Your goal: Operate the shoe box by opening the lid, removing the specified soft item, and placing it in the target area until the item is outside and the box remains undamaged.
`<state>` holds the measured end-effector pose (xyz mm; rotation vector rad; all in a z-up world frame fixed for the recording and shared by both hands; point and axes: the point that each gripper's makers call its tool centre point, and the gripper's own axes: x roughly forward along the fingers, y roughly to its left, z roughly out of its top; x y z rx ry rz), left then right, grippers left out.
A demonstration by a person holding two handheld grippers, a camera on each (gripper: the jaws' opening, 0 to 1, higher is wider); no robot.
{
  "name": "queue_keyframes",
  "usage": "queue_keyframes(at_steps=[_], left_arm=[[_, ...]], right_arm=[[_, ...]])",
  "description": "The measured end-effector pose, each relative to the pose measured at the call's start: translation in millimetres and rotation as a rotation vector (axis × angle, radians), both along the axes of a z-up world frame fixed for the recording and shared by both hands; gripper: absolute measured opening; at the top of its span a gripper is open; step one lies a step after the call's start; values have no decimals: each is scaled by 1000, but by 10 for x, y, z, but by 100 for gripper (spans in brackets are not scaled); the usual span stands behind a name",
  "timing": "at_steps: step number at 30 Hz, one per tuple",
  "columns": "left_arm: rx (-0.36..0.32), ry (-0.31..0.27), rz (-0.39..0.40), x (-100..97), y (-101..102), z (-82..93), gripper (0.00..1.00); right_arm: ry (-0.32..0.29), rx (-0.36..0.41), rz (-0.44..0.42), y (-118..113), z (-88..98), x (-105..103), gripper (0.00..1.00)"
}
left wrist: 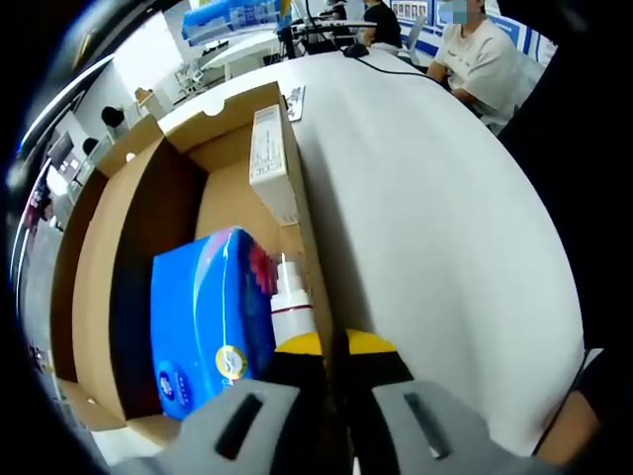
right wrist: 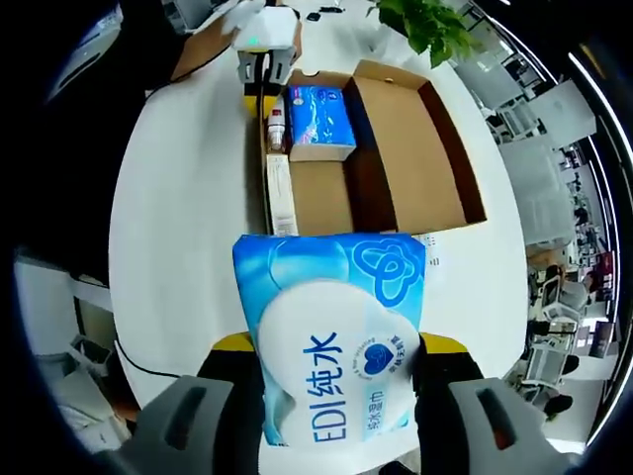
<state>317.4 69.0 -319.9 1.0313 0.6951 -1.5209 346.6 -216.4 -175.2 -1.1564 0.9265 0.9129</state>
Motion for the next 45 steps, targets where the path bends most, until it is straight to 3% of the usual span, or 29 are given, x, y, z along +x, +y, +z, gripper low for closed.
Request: queue_keyframes(at_steps=[17, 31, 38, 45], left_arm=[[10, -6, -3, -6, 8, 2, 4], [14, -8, -1, -1, 8, 6, 4], [14, -7, 2, 2, 8, 7, 4], [14, -3, 5, 2, 8, 8, 4]], right_arm=[[81, 3, -48, -320, -494, 51, 59], [112, -23, -67, -537, -814, 112, 57], [133, -76, -83, -703, -1149, 182, 55], [150, -83, -72, -665, -1242, 172, 50]])
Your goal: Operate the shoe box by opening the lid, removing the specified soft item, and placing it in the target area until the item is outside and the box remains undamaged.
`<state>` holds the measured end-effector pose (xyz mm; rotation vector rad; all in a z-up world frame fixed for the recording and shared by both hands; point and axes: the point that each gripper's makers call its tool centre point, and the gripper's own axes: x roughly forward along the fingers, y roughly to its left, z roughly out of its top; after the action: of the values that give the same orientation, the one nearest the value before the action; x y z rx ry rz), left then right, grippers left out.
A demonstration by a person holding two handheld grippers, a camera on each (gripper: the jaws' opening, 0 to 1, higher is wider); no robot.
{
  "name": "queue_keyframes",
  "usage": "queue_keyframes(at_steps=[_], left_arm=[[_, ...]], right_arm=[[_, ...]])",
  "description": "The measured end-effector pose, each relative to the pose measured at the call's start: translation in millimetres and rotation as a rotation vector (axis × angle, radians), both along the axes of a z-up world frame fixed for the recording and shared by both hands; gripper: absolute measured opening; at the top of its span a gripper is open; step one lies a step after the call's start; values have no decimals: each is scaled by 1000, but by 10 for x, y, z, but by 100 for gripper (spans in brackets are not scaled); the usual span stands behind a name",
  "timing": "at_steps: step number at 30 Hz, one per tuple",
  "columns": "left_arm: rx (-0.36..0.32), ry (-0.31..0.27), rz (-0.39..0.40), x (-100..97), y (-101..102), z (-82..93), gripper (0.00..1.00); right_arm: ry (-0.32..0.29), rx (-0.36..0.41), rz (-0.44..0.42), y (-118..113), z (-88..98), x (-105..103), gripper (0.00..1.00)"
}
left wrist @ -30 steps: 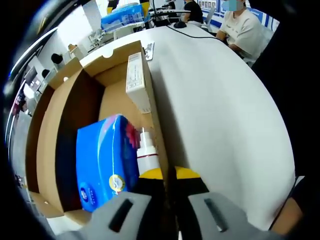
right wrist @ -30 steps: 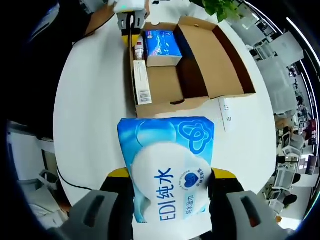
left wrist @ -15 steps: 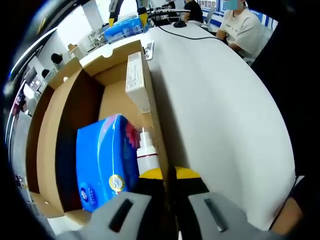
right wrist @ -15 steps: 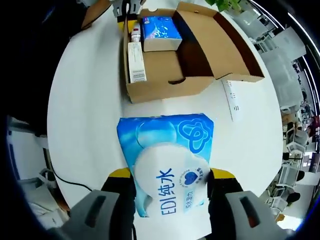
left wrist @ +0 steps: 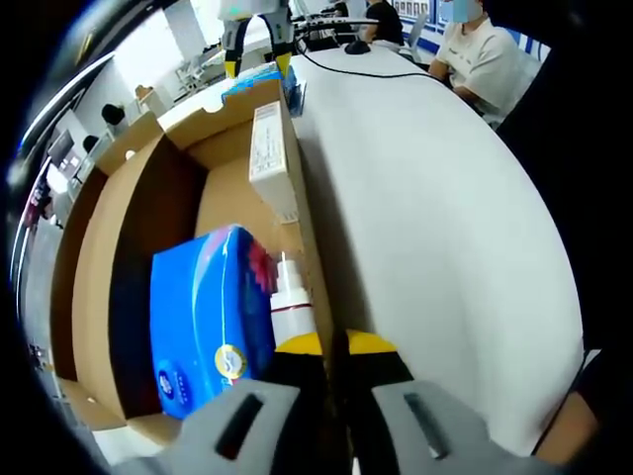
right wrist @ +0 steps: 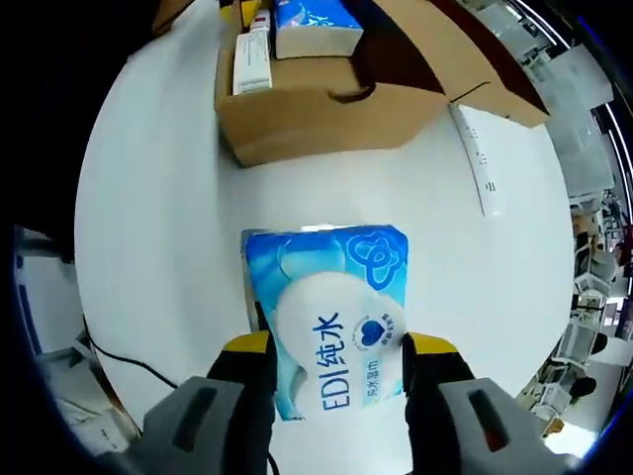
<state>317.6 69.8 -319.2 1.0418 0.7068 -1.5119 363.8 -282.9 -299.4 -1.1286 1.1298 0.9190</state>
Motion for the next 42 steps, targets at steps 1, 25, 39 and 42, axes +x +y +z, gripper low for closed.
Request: queue_keyframes(at_steps=[1, 25, 39, 42], left_arm=[[0, 0, 0, 0, 0, -1, 4], [4, -4, -1, 2, 1, -12, 4], [14, -8, -1, 1, 8, -27, 4], [13, -2, 0, 2, 9, -30, 4]], right_arm=[[6, -15, 0, -10, -1, 1, 50], [24, -58, -52, -84, 47, -1, 66], [91, -31, -58, -12, -258, -93, 69], [100, -30, -52, -37, -295, -47, 67]])
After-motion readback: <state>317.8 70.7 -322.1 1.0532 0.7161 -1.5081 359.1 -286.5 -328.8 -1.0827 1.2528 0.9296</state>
